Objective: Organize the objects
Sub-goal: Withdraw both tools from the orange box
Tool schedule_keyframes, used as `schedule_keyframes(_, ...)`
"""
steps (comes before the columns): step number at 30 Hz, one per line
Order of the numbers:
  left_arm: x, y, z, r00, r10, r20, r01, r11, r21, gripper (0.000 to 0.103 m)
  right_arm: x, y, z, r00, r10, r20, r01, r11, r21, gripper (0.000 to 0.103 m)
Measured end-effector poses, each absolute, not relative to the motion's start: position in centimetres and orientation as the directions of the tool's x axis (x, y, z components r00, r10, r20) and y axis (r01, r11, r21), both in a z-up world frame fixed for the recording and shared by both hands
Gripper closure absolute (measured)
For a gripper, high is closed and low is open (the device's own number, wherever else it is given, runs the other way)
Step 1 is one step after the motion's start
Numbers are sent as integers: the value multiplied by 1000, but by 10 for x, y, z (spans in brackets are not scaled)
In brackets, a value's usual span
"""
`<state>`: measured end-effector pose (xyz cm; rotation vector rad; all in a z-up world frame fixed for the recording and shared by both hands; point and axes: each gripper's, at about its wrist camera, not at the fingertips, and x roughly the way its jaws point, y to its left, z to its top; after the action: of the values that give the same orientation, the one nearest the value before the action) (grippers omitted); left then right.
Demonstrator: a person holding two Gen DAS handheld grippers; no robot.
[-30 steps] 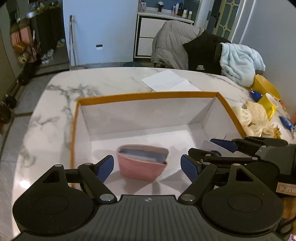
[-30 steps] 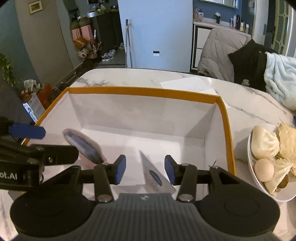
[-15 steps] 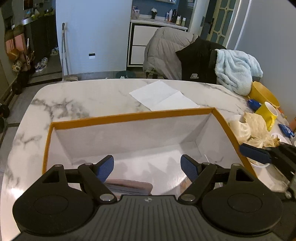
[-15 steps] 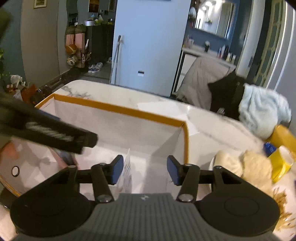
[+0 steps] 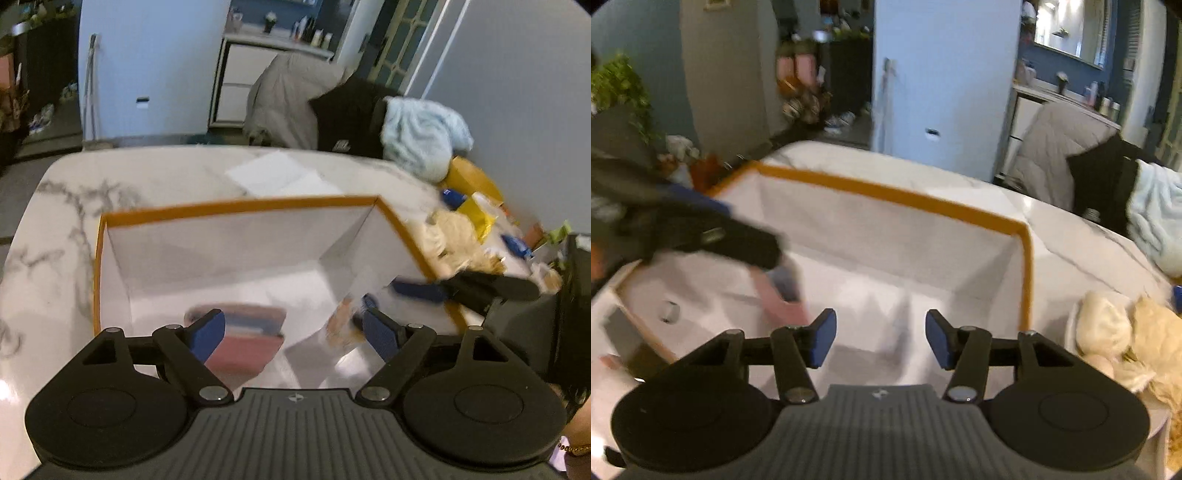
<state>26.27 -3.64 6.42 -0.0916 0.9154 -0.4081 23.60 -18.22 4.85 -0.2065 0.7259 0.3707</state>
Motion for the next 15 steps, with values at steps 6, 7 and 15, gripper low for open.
schedule_keyframes(6, 268, -43, 53, 531, -383, -756, 293, 920, -261, 6, 238, -200, 50, 772, 133, -621, -290, 944, -158, 47)
schedule_keyframes(7, 269, -44, 52, 528, -390, -755, 293, 917, -269, 6, 238, -202, 51, 771, 140, -621, -292, 944, -150, 47)
schedule_keyframes(15, 297, -62, 39, 526, -368, -767, 269, 927, -260, 10, 219, -188, 57, 844, 62, -533, -263, 914, -309, 42)
